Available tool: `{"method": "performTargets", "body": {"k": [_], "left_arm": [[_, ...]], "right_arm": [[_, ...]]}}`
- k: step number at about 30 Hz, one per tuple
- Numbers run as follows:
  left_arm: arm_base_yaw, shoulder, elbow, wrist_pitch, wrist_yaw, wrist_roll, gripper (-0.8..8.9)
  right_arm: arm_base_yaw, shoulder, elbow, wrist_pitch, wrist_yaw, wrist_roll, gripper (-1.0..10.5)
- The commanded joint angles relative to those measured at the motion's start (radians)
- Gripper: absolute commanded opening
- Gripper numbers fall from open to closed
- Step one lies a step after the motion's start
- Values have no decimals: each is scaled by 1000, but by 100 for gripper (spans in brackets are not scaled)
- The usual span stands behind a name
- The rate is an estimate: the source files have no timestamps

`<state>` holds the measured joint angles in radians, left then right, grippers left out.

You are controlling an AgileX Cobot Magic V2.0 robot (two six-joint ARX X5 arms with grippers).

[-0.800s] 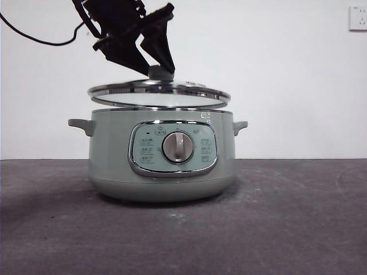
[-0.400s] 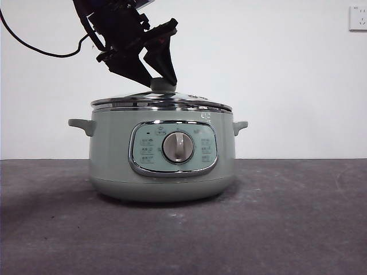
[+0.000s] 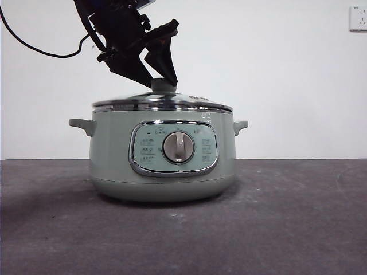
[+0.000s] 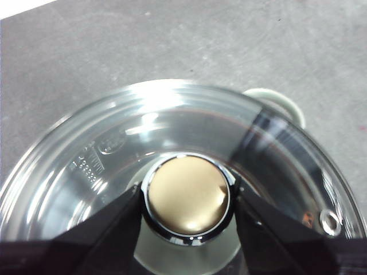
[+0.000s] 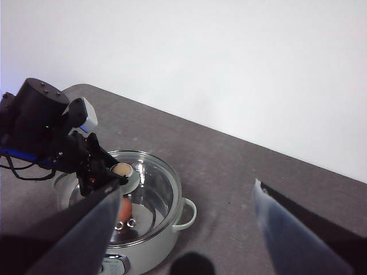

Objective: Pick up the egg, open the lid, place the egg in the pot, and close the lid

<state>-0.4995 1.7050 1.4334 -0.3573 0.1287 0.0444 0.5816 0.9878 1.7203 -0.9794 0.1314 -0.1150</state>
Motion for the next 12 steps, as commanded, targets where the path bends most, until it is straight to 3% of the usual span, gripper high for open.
{"method": "performTargets", "body": {"k": [1, 9, 11, 12], "left_arm": [[-13, 22, 8, 37, -2, 9, -8], [-19, 22, 8, -9, 2, 2, 7], [-19, 22, 8, -42, 2, 2, 85], [-18, 22, 8, -52, 2, 2, 178]], "right_arm": [[1, 0, 0, 2, -1, 12, 383], [1, 0, 0, 2, -1, 12, 383], [1, 0, 0, 2, -1, 13, 383], [1, 0, 0, 1, -2, 13, 383]]}}
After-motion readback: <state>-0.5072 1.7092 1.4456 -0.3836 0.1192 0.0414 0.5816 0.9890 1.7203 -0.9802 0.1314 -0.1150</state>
